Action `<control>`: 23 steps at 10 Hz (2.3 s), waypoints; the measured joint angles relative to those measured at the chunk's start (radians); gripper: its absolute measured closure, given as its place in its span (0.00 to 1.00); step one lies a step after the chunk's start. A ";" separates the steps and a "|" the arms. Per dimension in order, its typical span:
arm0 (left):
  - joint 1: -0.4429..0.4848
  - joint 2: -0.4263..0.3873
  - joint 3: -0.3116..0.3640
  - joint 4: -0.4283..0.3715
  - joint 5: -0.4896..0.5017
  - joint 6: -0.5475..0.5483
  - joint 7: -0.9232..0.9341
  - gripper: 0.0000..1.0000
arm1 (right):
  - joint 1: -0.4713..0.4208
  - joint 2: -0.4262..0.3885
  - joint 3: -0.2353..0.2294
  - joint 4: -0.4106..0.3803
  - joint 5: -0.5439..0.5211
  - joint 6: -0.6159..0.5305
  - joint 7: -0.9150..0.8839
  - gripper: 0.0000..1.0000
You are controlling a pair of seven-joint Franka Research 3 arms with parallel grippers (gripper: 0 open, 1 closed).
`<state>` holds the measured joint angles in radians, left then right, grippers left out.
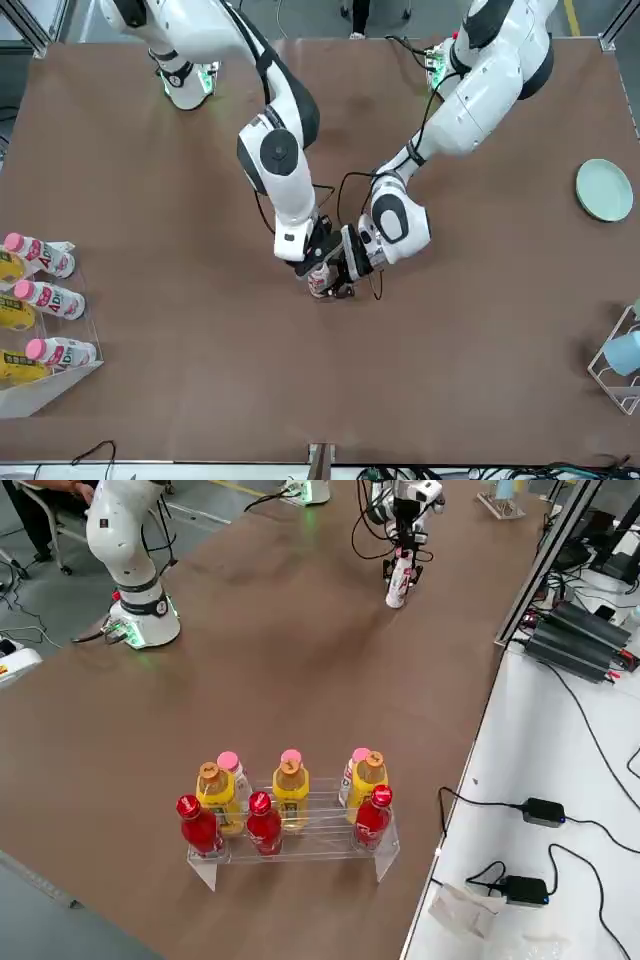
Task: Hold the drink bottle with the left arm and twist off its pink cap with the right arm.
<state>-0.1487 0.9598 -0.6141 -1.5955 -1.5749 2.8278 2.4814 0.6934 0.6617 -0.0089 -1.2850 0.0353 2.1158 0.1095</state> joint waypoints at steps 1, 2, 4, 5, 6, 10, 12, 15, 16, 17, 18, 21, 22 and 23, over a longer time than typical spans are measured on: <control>0.000 0.000 0.000 0.000 0.000 0.000 0.000 0.40 | -0.012 -0.001 -0.001 0.000 0.000 -0.013 0.000 0.54; 0.000 0.000 0.000 0.000 0.000 0.000 0.000 0.40 | -0.030 -0.004 -0.002 0.002 0.000 -0.036 -0.007 0.54; 0.000 0.000 0.000 0.000 0.000 0.000 0.000 0.40 | -0.070 -0.024 -0.002 0.003 0.000 -0.084 -0.030 0.54; 0.000 0.000 0.000 0.000 0.000 0.000 0.000 0.40 | -0.088 -0.036 -0.002 -0.004 0.000 -0.098 -0.050 0.54; 0.000 0.000 0.000 0.000 0.000 0.000 0.000 0.40 | -0.107 -0.050 -0.002 -0.029 0.000 -0.103 -0.085 0.54; -0.001 0.000 0.000 0.000 0.000 0.000 0.000 0.40 | -0.199 -0.123 -0.004 -0.204 0.000 -0.105 -0.227 0.54; -0.001 0.000 0.000 0.000 0.000 0.000 0.000 0.40 | -0.210 -0.132 -0.004 -0.255 0.000 -0.097 -0.233 0.54; -0.001 0.000 0.000 0.001 0.000 0.000 0.000 0.40 | -0.220 -0.119 -0.001 -0.289 0.000 -0.024 -0.240 0.54; -0.001 0.000 0.001 0.001 0.000 0.000 0.000 0.39 | -0.219 -0.096 0.002 -0.299 0.000 0.018 -0.240 0.54; -0.002 0.000 0.001 0.001 0.000 0.000 0.000 0.29 | -0.218 -0.061 0.005 -0.304 0.000 0.055 -0.240 0.54; -0.002 0.000 0.002 0.003 -0.001 0.000 0.000 0.24 | -0.217 -0.030 0.006 -0.304 0.000 0.078 -0.240 0.54; -0.002 0.000 0.003 0.016 -0.001 0.000 -0.001 0.03 | -0.212 0.022 0.012 -0.303 0.013 0.111 -0.240 0.53; -0.001 0.000 0.004 0.018 -0.001 0.001 -0.001 0.03 | -0.212 0.029 0.012 -0.304 0.019 0.117 -0.240 0.53; 0.001 0.000 0.005 0.019 -0.001 0.001 -0.006 0.03 | -0.212 0.035 0.012 -0.304 0.020 0.125 -0.240 0.52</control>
<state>-0.1474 0.9603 -0.6088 -1.5767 -1.5757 2.8284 2.4754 0.4818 0.6967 0.0032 -1.5885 0.0551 2.2405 -0.1307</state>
